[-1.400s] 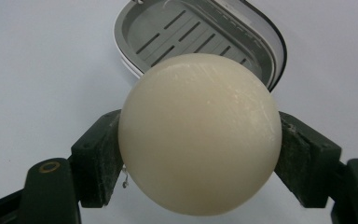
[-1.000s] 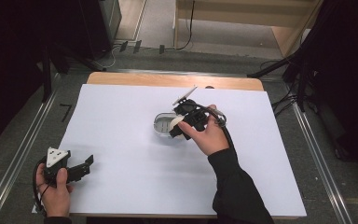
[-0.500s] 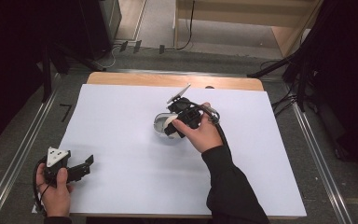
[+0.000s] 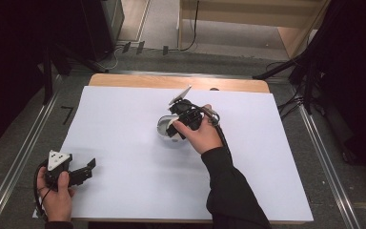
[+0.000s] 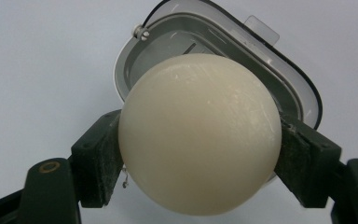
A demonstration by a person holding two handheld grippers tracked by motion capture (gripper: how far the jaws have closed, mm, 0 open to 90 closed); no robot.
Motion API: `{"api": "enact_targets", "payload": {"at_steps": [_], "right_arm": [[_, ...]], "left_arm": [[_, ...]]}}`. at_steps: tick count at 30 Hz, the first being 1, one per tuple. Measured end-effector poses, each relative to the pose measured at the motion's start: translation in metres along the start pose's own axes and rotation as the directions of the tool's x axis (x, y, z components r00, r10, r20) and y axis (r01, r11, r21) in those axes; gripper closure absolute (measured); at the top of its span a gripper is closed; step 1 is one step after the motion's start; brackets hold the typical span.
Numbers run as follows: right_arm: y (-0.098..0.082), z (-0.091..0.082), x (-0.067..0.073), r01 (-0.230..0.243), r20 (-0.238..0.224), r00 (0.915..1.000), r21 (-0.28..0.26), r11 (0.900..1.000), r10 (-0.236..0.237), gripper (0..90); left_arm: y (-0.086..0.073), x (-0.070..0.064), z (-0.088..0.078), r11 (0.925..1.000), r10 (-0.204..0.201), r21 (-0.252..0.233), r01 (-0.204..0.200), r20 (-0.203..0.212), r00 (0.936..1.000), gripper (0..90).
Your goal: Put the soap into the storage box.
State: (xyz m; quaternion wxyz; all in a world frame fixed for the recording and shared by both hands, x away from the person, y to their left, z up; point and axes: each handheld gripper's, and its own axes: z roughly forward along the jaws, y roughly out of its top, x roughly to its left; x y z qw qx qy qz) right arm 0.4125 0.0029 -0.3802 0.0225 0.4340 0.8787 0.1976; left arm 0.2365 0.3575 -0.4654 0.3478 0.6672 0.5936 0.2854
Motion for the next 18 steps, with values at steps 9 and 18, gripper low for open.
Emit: {"api": "enact_targets", "payload": {"at_steps": [9,18], "right_arm": [[0.009,0.003,-0.003,-0.018,0.011,0.9998,0.01,1.0,0.018,25.2],[0.012,0.011,-0.007,-0.066,0.022,0.9976,0.023,0.998,0.066,25.1]], "left_arm": [[0.0,0.0,0.0,1.0,-0.001,0.0,0.001,0.004,1.0,14.0],[0.0,0.0,0.0,1.0,-0.002,0.001,0.002,0.005,1.0,14.0]]}}
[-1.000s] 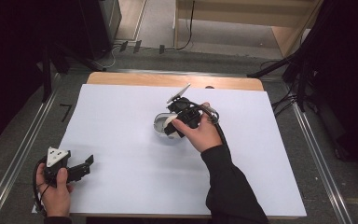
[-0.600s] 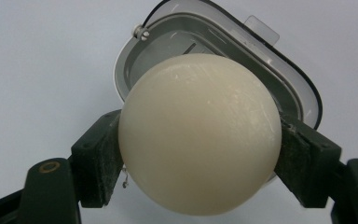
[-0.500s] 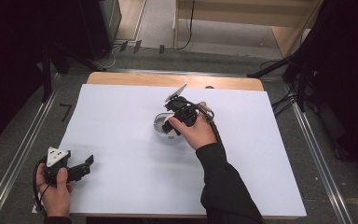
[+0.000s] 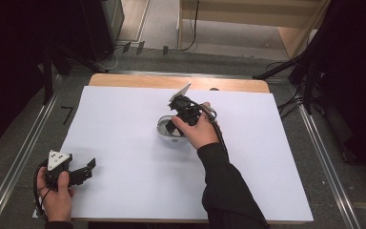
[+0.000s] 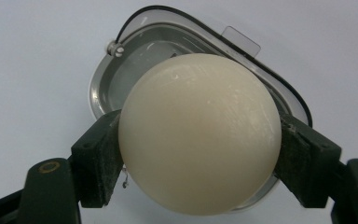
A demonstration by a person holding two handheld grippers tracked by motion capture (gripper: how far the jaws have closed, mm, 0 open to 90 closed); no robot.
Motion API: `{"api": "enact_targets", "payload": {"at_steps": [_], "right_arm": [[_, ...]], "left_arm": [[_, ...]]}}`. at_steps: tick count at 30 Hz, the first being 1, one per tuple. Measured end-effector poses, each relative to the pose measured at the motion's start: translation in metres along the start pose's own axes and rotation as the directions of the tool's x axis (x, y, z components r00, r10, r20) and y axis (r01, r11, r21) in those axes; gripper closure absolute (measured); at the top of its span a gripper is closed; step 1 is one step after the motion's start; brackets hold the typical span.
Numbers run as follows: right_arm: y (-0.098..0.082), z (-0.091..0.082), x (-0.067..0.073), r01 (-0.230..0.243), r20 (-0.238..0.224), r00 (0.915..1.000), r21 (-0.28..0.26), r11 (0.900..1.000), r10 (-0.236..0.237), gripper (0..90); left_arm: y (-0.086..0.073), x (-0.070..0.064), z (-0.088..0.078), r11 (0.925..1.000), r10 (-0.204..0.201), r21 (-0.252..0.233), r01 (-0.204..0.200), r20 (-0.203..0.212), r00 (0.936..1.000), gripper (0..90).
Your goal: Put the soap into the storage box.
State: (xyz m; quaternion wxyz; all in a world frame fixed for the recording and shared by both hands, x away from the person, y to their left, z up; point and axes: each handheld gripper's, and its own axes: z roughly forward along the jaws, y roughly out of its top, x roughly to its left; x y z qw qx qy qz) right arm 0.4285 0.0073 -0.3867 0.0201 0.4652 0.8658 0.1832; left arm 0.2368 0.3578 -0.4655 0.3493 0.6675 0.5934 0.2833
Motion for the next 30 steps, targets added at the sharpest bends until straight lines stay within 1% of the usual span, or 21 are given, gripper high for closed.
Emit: {"api": "enact_targets", "payload": {"at_steps": [3,5,7,10,16,22,24,27,28,30], "right_arm": [[0.001,0.0,0.001,-0.014,0.005,0.9999,-0.002,1.0,0.014,25.2],[0.002,0.002,0.002,-0.01,0.017,0.9998,0.0,1.0,0.01,25.1],[0.003,0.004,0.002,-0.019,0.022,0.9996,0.008,1.0,0.018,25.2],[0.003,0.007,0.001,-0.017,0.027,0.9995,0.008,1.0,0.016,25.2],[0.005,0.007,0.002,-0.04,0.022,0.999,0.002,0.999,0.04,25.1],[0.005,0.009,0.0,-0.037,0.028,0.9989,0.007,0.999,0.037,25.1],[0.004,0.01,0.0,-0.033,0.039,0.9987,0.012,0.999,0.032,25.1],[0.004,0.011,0.0,-0.031,0.033,0.999,0.014,0.999,0.031,25.1],[0.004,0.012,0.0,-0.023,0.034,0.9992,0.01,1.0,0.023,24.9],[0.005,0.01,0.001,-0.031,0.028,0.9991,0.003,1.0,0.031,25.2]], "left_arm": [[0.0,0.0,0.0,1.0,-0.001,0.0,0.001,0.0,1.0,14.0],[0.0,0.0,0.0,1.0,0.0,0.0,0.0,0.001,1.0,14.0],[0.0,0.0,0.0,1.0,-0.001,-0.001,0.001,0.001,1.0,14.0],[0.0,0.0,0.0,1.0,-0.001,0.0,0.001,0.001,1.0,14.0],[0.0,0.0,0.0,1.0,-0.004,-0.001,0.004,0.001,1.0,13.9],[0.0,0.0,0.0,1.0,-0.004,-0.001,0.004,0.0,1.0,13.9],[0.0,0.0,0.0,1.0,-0.004,0.0,0.004,0.002,1.0,13.9],[0.0,0.0,0.0,1.0,-0.004,0.0,0.004,0.003,1.0,14.0],[0.0,0.0,0.0,1.0,-0.004,0.0,0.004,0.002,1.0,14.0],[0.0,0.0,0.0,1.0,-0.004,0.0,0.004,0.003,1.0,13.9]]}}
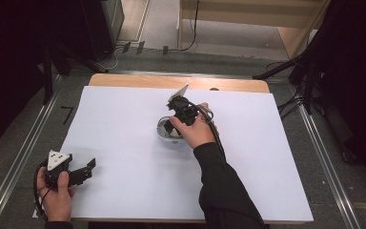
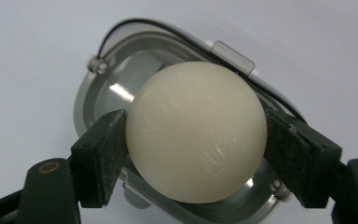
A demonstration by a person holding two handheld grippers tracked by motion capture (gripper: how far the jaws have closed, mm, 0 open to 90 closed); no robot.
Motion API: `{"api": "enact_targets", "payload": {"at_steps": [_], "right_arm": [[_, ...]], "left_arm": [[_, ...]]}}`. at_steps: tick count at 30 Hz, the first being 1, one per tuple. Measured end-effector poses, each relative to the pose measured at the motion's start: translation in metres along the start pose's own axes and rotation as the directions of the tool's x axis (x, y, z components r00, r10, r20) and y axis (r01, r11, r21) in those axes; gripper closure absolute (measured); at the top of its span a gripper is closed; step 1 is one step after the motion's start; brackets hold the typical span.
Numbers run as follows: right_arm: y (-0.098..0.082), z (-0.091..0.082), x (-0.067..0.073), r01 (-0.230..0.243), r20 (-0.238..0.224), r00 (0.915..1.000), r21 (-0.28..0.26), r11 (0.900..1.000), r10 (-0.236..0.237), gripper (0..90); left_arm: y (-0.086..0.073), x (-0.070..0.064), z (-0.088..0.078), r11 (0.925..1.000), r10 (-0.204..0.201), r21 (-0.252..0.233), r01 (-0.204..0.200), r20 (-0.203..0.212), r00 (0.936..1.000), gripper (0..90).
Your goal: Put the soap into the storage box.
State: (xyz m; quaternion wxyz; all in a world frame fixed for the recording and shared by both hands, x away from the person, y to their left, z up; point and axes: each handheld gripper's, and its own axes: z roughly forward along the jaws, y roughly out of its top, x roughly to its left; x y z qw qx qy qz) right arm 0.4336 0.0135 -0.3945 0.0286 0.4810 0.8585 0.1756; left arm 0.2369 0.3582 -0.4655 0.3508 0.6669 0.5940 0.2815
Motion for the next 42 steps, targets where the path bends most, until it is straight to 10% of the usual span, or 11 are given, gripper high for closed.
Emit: {"api": "enact_targets", "payload": {"at_steps": [42], "right_arm": [[-0.059,-0.035,-0.041,-0.042,0.003,0.9991,-0.037,0.998,0.042,14.0]], "left_arm": [[0.0,0.0,0.0,1.0,0.0,0.001,0.0,0.002,1.0,13.9]]}}
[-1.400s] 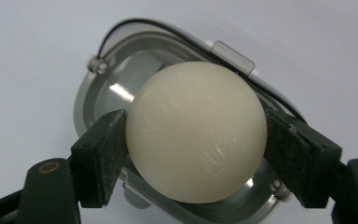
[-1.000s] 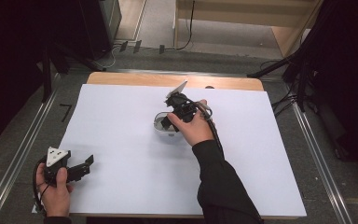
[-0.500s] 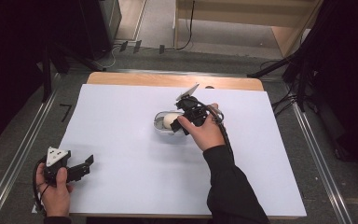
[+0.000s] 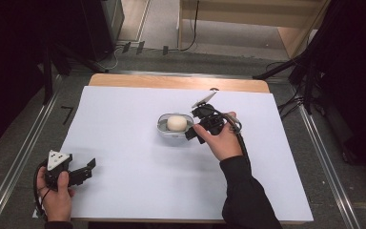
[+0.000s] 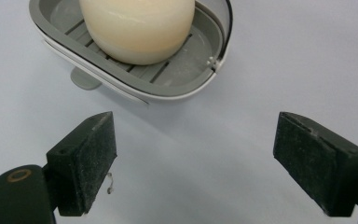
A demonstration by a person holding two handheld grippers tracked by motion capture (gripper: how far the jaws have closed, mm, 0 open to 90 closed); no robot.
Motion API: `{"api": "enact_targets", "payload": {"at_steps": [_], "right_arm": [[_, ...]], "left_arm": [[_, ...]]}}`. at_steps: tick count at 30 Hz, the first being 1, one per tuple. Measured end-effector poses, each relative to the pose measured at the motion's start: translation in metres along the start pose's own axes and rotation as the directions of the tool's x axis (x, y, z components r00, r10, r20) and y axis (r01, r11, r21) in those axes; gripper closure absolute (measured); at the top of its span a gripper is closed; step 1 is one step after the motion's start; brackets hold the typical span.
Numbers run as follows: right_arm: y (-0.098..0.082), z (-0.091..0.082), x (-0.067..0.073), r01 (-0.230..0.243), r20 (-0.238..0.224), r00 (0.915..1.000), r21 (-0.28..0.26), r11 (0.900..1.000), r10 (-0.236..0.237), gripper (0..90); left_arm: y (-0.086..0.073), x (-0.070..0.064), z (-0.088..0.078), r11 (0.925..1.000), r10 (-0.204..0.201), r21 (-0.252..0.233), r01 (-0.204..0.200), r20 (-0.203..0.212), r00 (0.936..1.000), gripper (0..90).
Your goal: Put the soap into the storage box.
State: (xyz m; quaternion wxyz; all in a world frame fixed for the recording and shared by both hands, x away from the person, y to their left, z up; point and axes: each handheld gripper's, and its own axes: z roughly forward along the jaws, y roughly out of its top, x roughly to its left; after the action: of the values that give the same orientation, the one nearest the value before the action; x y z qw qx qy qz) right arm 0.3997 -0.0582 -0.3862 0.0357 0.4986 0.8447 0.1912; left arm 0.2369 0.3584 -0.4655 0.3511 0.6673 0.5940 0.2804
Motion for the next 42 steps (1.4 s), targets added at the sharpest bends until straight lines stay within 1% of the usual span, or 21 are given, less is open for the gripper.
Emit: {"api": "enact_targets", "payload": {"at_steps": [4,8,10,18,24,27,29,32,34,35,37,38,39,42], "right_arm": [[-0.006,-0.002,-0.005,-0.012,-0.001,0.9999,-0.003,1.0,0.012,13.9],[-0.011,-0.002,-0.01,-0.007,0.002,1.0,-0.006,1.0,0.007,13.9],[-0.018,-0.002,-0.015,-0.022,0.004,0.9998,-0.004,1.0,0.022,13.9],[-0.036,-0.001,-0.028,-0.044,0.007,0.999,0.0,0.999,0.044,13.8],[-0.046,-0.001,-0.035,-0.046,0.011,0.9989,0.004,0.999,0.046,13.8],[-0.052,0.0,-0.038,-0.058,0.012,0.9983,0.003,0.998,0.058,13.8],[-0.058,0.0,-0.042,-0.057,0.004,0.9984,0.004,0.998,0.057,13.8],[-0.062,0.0,-0.043,-0.06,0.004,0.9982,0.011,0.998,0.06,13.8],[-0.068,0.0,-0.046,-0.06,0.004,0.9982,0.009,0.998,0.06,13.8],[-0.068,0.0,-0.046,-0.06,0.004,0.9982,0.009,0.998,0.06,13.8],[-0.072,-0.001,-0.048,-0.069,0.004,0.9976,0.005,0.998,0.069,13.7],[-0.074,-0.001,-0.051,-0.066,0.003,0.9978,0.005,0.998,0.066,13.8],[-0.078,-0.001,-0.053,-0.075,0.002,0.9972,0.001,0.997,0.075,13.8],[-0.083,-0.001,-0.056,-0.077,0.001,0.997,0.003,0.997,0.077,13.8]], "left_arm": [[0.0,0.0,0.0,1.0,0.0,0.0,0.0,0.0,1.0,13.9],[0.0,0.0,0.0,1.0,0.001,0.0,-0.001,0.0,1.0,13.9],[0.0,0.0,0.0,1.0,0.0,-0.001,0.0,0.0,1.0,14.0],[0.0,0.001,0.0,1.0,-0.003,0.0,0.003,0.0,1.0,14.0],[0.0,0.0,0.0,1.0,-0.003,0.0,0.003,-0.001,1.0,13.9],[0.0,0.0,0.0,1.0,-0.002,0.0,0.002,-0.002,1.0,14.0],[0.0,0.0,0.0,1.0,0.002,-0.003,-0.002,-0.002,1.0,13.9],[0.0,0.0,0.0,1.0,0.003,-0.003,-0.003,-0.001,1.0,14.0],[0.0,0.0,0.0,1.0,0.005,-0.004,-0.005,0.0,1.0,14.0],[0.0,0.0,0.0,1.0,0.005,-0.004,-0.005,0.0,1.0,14.0],[0.0,0.0,0.0,1.0,0.006,-0.002,-0.006,0.0,1.0,13.9],[0.0,0.0,0.0,1.0,0.005,-0.003,-0.005,-0.001,1.0,13.9],[0.0,0.0,0.0,1.0,0.006,-0.002,-0.006,-0.002,1.0,13.9],[0.0,0.0,0.0,1.0,0.008,-0.003,-0.008,-0.003,1.0,14.0]]}}
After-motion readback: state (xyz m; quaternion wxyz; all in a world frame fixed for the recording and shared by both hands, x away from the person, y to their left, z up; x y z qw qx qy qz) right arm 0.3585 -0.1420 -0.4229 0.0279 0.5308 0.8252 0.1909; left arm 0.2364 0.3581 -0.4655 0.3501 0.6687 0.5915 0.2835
